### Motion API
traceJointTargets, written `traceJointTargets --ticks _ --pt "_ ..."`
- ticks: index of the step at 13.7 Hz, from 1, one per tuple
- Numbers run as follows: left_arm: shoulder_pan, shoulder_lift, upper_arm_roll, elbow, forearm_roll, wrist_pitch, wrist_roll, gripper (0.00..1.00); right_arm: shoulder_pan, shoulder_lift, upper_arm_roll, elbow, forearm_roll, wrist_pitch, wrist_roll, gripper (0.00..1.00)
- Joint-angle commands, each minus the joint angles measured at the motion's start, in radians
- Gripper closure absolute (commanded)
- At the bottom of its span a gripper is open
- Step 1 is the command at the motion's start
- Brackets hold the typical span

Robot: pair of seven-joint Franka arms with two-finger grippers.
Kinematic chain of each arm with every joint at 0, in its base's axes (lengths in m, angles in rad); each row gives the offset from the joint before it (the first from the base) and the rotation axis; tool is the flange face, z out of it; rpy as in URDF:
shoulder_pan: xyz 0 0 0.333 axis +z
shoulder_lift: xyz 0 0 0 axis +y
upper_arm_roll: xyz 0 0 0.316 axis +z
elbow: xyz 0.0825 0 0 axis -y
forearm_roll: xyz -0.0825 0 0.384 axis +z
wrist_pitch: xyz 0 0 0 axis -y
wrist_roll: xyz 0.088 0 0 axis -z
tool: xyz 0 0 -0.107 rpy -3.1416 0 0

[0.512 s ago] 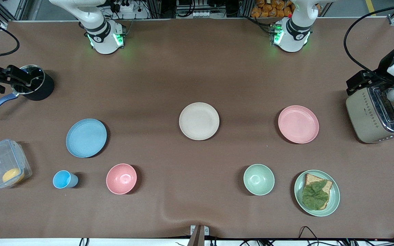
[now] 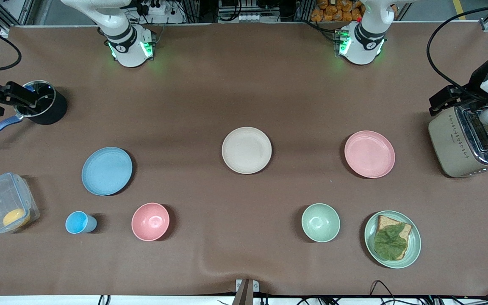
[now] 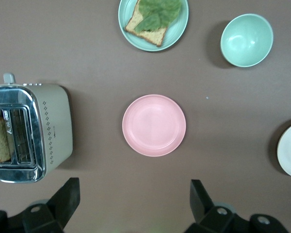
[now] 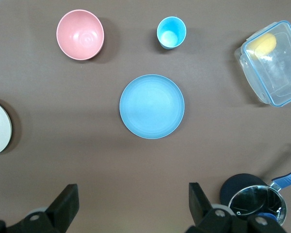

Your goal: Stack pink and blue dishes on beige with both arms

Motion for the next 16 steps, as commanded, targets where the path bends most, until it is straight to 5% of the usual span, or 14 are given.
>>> traceJointTargets --ticks 1,5,9,12,16 --pt "0.030 -0.009 0.011 -0.101 -0.014 0.019 0.036 0.00 -0.021 -0.003 0.014 -0.003 0.018 0.003 0.007 0.00" --pt "0.064 -0.038 0.008 -0.322 -0.015 0.218 0.035 0.00 -0.038 0.026 0.014 -0.023 0.018 0.009 0.009 0.00" --pt "0.125 -0.081 0.004 -0.702 -0.015 0.661 0.036 0.00 -0.052 0.046 0.014 -0.076 0.018 0.044 0.009 0.00" --pt "0.159 -0.023 0.004 -0.825 -0.015 0.853 0.038 0.00 -0.070 0.046 0.014 -0.154 0.016 0.095 0.009 0.00" --pt "0.178 0.113 0.004 -0.861 -0.014 1.017 0.047 0.00 -0.086 0.044 0.014 -0.271 0.013 0.218 0.007 0.00"
